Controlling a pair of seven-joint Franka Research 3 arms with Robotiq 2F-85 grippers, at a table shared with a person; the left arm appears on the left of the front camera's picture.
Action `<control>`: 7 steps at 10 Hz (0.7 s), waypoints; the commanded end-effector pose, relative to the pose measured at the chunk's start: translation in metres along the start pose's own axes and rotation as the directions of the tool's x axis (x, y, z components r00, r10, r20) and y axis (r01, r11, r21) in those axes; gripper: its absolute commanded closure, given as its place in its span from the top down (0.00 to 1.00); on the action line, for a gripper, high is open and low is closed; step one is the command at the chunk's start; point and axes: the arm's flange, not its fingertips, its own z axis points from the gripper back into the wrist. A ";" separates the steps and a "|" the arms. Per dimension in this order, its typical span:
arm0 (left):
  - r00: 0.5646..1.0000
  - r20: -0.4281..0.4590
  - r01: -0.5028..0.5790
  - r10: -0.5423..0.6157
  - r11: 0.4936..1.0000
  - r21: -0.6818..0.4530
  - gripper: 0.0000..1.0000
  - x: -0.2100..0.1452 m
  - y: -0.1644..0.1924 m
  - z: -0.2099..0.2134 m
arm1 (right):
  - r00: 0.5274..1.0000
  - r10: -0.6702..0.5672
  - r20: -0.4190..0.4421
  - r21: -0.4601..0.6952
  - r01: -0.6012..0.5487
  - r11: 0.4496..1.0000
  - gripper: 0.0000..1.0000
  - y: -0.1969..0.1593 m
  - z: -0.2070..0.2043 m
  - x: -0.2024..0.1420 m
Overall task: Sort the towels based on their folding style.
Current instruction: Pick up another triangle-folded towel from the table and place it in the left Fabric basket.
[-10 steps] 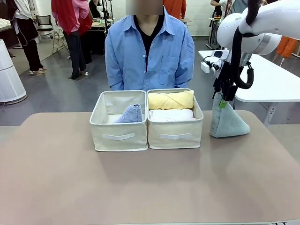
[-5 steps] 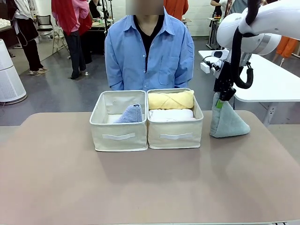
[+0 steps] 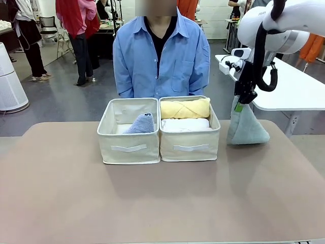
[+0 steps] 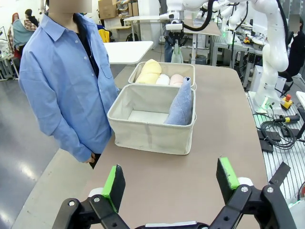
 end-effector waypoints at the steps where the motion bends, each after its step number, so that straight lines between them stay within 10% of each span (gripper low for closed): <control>1: 1.000 -0.010 0.001 -0.001 1.000 -0.002 1.00 0.001 -0.002 0.001 | 0.993 -0.056 -0.106 -0.059 0.050 0.997 0.03 0.044 0.072 0.019; 4: 1.000 -0.010 0.001 -0.001 1.000 -0.002 1.00 0.001 -0.002 0.001 | 0.986 -0.092 -0.142 -0.193 0.064 0.979 0.03 0.094 0.198 0.058; 7: 1.000 -0.010 0.001 -0.001 1.000 -0.002 1.00 0.001 -0.002 0.001 | 0.991 -0.106 -0.086 -0.228 0.084 0.970 0.03 0.115 0.232 0.069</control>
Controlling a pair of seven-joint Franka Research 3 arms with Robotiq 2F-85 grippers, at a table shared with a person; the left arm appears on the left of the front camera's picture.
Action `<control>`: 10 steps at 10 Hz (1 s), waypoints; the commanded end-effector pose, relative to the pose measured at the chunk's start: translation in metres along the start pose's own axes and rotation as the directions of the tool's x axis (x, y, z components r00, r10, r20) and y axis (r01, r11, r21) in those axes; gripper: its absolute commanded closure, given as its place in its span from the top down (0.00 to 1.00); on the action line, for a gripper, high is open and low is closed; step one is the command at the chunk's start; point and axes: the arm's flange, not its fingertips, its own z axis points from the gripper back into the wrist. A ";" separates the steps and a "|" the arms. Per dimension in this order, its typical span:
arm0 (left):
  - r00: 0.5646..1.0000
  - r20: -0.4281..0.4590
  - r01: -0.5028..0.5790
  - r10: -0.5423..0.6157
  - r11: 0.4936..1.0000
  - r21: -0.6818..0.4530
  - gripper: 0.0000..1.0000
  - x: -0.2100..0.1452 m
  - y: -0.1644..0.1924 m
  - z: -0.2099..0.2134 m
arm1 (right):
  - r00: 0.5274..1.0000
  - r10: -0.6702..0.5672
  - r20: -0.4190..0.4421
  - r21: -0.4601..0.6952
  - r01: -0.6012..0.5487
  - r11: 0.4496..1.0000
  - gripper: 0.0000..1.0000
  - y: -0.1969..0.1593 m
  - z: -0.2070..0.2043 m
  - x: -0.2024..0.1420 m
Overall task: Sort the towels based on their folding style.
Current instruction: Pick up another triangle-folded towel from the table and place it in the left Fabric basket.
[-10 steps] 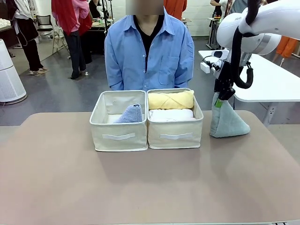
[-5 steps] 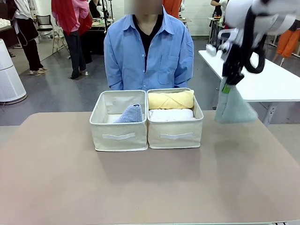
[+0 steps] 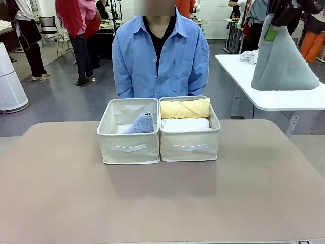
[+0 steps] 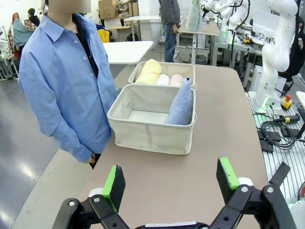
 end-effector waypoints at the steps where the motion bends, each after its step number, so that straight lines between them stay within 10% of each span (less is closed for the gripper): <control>1: 1.000 -0.010 0.001 -0.001 1.000 -0.003 1.00 0.001 -0.002 0.001 | 1.000 0.006 -0.005 0.008 -0.006 1.000 0.03 0.001 -0.005 -0.003; 5: 1.000 -0.010 0.001 -0.001 1.000 -0.003 1.00 0.001 -0.002 0.001 | 1.000 -0.001 -0.001 0.008 0.001 1.000 0.15 -0.001 -0.004 -0.001; 10: 1.000 -0.010 0.001 -0.001 1.000 -0.003 1.00 0.001 -0.002 0.001 | 0.986 0.153 0.073 -0.044 -0.150 0.988 0.15 -0.033 -0.007 0.228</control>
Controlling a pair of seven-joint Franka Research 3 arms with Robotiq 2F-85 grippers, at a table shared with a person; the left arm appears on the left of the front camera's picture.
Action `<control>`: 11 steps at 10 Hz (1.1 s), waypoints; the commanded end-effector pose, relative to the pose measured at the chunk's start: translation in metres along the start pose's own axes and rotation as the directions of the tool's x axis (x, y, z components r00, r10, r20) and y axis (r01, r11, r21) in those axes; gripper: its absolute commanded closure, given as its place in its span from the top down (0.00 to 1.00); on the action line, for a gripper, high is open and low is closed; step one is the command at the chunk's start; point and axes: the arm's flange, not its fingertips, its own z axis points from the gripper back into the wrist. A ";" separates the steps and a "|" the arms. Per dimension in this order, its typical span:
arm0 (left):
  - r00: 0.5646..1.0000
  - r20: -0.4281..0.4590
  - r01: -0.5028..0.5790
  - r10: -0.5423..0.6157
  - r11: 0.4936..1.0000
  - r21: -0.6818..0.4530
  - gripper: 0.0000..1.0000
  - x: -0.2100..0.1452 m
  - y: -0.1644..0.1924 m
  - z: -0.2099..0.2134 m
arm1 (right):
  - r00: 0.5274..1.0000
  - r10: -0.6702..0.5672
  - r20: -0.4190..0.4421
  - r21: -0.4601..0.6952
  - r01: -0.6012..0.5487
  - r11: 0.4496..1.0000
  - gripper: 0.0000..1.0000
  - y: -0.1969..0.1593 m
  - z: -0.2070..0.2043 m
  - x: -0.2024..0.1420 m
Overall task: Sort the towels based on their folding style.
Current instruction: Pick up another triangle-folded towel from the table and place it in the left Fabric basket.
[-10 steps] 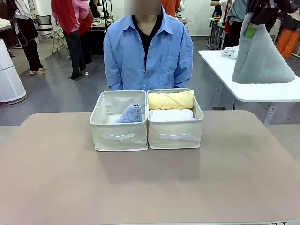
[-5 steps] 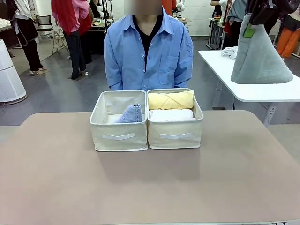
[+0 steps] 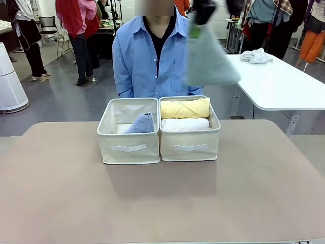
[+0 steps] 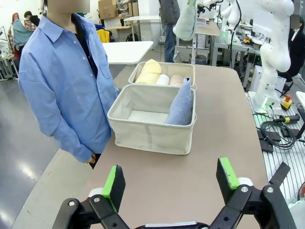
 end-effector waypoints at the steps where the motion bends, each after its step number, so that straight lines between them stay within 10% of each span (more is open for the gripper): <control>1: 1.000 -0.009 0.001 -0.001 1.000 -0.002 1.00 0.001 -0.002 0.001 | 0.999 -0.041 0.009 -0.012 0.041 0.999 0.15 -0.046 -0.001 0.049; 6: 1.000 -0.009 0.001 -0.001 1.000 -0.002 1.00 0.001 -0.002 0.001 | 0.973 -0.116 0.201 -0.053 0.129 0.990 0.15 -0.063 -0.046 0.090; 11: 1.000 -0.009 0.001 -0.001 1.000 -0.002 1.00 0.001 -0.002 0.001 | 0.982 -0.089 0.165 -0.021 0.093 0.995 0.15 -0.056 -0.057 0.087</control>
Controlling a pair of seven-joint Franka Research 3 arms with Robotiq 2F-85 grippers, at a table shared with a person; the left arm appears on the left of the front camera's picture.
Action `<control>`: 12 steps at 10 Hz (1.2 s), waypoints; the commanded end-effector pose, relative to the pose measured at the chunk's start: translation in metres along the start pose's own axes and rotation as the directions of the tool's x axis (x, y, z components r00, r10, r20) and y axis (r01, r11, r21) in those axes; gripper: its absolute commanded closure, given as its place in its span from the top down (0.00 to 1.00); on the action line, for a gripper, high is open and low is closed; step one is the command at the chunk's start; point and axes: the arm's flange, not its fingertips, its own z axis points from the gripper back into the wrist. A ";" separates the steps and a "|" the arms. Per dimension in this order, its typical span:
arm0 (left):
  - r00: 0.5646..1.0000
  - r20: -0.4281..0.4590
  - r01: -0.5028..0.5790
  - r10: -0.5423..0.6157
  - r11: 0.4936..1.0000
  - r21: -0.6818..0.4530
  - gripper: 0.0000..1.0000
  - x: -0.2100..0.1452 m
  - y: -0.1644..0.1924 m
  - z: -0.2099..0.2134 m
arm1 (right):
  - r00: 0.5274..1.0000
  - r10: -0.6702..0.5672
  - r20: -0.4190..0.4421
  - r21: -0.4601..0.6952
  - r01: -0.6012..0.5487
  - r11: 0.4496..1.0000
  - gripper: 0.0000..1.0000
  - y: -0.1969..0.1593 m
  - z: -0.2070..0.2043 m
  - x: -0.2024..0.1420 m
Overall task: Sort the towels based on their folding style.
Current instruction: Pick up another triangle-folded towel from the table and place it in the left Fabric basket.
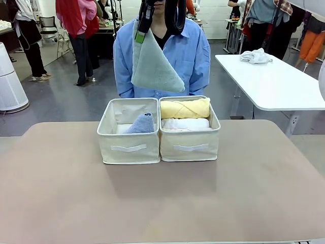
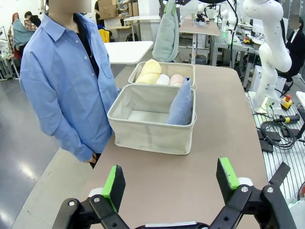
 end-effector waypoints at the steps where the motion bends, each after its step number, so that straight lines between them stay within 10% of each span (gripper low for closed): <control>1: 1.000 -0.009 0.001 -0.001 1.000 -0.002 1.00 0.001 -0.002 0.001 | 1.000 0.003 -0.002 0.004 -0.003 1.000 0.15 0.002 0.003 0.001; 12: 1.000 -0.009 0.001 -0.001 1.000 -0.002 1.00 0.001 -0.002 0.001 | 0.992 0.041 0.117 0.049 -0.047 0.998 0.15 0.006 -0.098 0.023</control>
